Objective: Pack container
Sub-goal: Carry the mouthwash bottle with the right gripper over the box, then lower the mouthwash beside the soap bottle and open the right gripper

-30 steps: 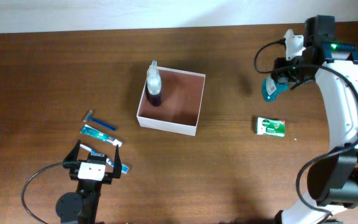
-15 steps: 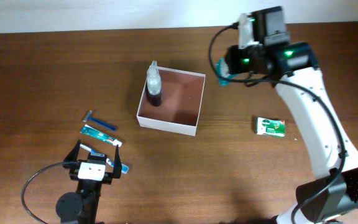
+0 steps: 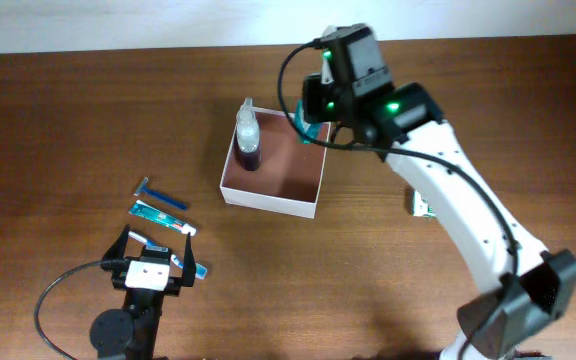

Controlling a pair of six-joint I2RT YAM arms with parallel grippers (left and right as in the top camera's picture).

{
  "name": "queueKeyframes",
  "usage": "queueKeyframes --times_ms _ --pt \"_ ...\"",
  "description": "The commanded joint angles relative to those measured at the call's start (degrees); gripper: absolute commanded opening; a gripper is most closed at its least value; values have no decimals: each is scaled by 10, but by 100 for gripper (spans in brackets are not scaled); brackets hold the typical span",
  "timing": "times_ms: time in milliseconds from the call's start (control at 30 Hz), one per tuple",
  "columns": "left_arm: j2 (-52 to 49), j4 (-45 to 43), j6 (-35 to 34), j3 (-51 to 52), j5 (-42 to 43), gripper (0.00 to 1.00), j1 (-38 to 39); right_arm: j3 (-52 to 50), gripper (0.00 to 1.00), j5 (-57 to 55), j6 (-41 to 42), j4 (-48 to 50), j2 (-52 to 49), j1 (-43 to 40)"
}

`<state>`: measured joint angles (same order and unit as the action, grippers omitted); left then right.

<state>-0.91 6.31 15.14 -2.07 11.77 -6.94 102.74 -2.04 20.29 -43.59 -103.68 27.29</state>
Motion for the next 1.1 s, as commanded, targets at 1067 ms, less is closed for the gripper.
queueKeyframes --times_ms 1067 --pt "-1 0 -10 3 -2 99 -4 18 35 -91 117 107 -166 54"
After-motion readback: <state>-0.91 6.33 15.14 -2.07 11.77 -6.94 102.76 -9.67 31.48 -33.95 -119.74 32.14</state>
